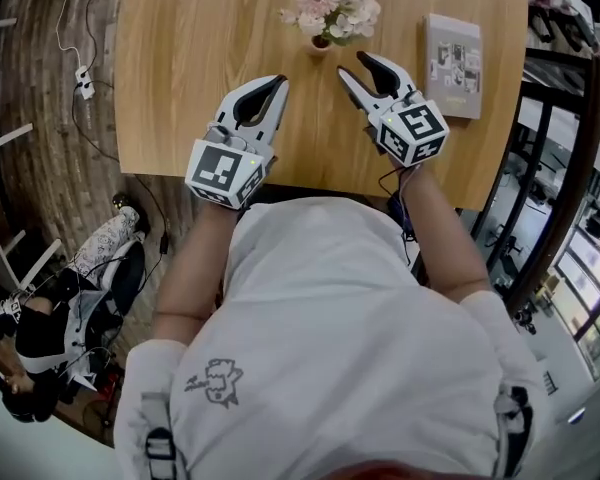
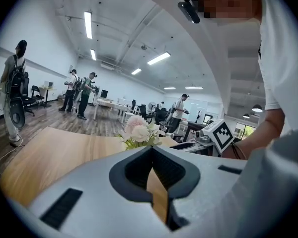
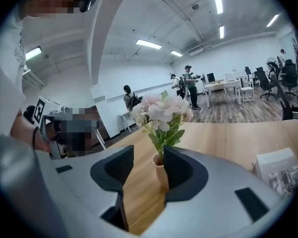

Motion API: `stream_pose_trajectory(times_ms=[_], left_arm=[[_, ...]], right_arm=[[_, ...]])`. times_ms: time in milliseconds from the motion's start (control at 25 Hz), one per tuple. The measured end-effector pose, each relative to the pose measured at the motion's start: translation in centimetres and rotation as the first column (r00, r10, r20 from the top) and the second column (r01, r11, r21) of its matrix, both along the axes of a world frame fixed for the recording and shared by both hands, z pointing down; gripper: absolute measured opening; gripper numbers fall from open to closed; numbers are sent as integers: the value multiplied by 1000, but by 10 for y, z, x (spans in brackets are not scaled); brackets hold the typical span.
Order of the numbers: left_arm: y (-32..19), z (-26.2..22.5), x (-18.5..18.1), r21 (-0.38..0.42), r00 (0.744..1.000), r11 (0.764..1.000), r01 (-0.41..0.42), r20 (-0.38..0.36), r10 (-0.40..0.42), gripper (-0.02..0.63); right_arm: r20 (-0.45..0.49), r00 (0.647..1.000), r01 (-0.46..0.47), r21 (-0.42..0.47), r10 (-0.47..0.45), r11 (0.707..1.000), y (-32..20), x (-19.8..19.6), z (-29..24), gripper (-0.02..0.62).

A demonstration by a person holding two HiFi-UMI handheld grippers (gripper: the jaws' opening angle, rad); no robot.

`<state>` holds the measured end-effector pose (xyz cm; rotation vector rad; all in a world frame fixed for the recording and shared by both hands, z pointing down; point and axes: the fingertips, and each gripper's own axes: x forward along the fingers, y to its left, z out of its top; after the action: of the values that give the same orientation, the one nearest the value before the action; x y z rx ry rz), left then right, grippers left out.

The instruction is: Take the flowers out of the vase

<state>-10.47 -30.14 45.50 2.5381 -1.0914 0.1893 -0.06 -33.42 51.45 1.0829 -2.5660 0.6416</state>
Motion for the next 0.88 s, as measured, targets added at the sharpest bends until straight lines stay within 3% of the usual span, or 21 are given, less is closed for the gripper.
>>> stream_pose_trajectory(times_ms=[200,400,600,880], left_arm=[[-23,25,3,-27,1000,1000,-14,6,14,5],[-39,38,-8,-30,1000,999,-18,17,19,5],[-34,48,36,-44,997,998,-48,53,50,5],[-31,56,29,-65,997,997,-47,52,50,5]], right_arm=[[-25,1000,2,-38,-3,999,-21,-8,37,196],[-72,997,-1,-23,-1,1000,-40,-29,57,196],[-77,997,-19,-9,18,1000,-43,8,58,196],[-105,994,-12,30,15,999,-52,-2,60,145]])
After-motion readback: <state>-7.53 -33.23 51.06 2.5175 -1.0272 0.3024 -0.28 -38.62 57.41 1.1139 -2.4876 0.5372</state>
